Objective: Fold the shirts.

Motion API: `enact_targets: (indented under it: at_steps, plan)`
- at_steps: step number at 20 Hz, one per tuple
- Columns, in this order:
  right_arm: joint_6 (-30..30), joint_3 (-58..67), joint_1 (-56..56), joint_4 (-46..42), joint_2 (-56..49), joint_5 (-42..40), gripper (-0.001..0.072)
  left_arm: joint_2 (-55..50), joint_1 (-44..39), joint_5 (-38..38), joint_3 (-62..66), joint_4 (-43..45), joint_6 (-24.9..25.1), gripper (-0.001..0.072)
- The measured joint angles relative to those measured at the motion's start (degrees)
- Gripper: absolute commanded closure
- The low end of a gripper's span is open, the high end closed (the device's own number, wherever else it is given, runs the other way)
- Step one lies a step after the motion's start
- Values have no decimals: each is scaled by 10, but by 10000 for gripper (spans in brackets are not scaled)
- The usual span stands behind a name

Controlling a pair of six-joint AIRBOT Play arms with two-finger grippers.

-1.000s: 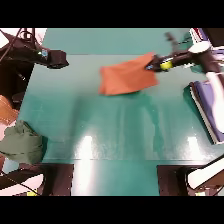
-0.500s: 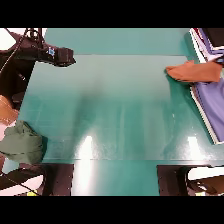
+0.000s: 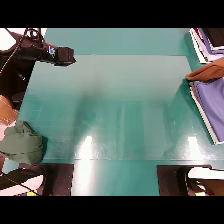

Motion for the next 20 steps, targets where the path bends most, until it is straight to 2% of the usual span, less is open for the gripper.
enact_targets:
  at_steps: [5,9,16,17,18,19,20]
  plan:
    - [0,0,-40,-26,42,52,693,0,0,0,0,0,0,682]
    - [19,-8,-70,-82,61,116,692,0,0,0,0,0,4,683]
    - [40,-160,-139,-221,122,162,683,0,0,0,0,1,20,682]
    - [41,-183,-153,-235,130,163,551,0,0,0,0,1,22,682]
    - [42,-201,-167,-248,137,165,324,0,0,0,0,1,25,682]
    - [42,-217,-181,-256,144,166,226,0,0,0,0,1,26,682]
    - [42,-232,-192,-259,148,166,226,0,0,0,0,1,28,682]
